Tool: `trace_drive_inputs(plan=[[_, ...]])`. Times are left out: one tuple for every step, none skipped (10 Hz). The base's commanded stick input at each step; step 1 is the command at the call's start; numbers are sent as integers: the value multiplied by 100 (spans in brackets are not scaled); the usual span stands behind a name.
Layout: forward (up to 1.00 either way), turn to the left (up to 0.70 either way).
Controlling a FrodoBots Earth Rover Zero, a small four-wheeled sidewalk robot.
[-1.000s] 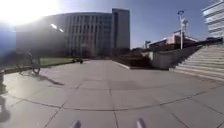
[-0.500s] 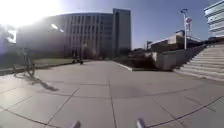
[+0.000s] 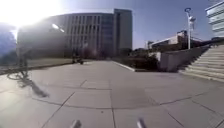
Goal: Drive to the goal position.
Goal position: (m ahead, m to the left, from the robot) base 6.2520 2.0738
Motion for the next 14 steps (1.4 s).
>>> trace_drive_inputs(plan=[[70,0],[70,0],[70,0],[70,0],[70,0],[70,0],[70,0],[70,0],[70,0],[70,0],[70,0],[70,0],[70,0],[70,0]])
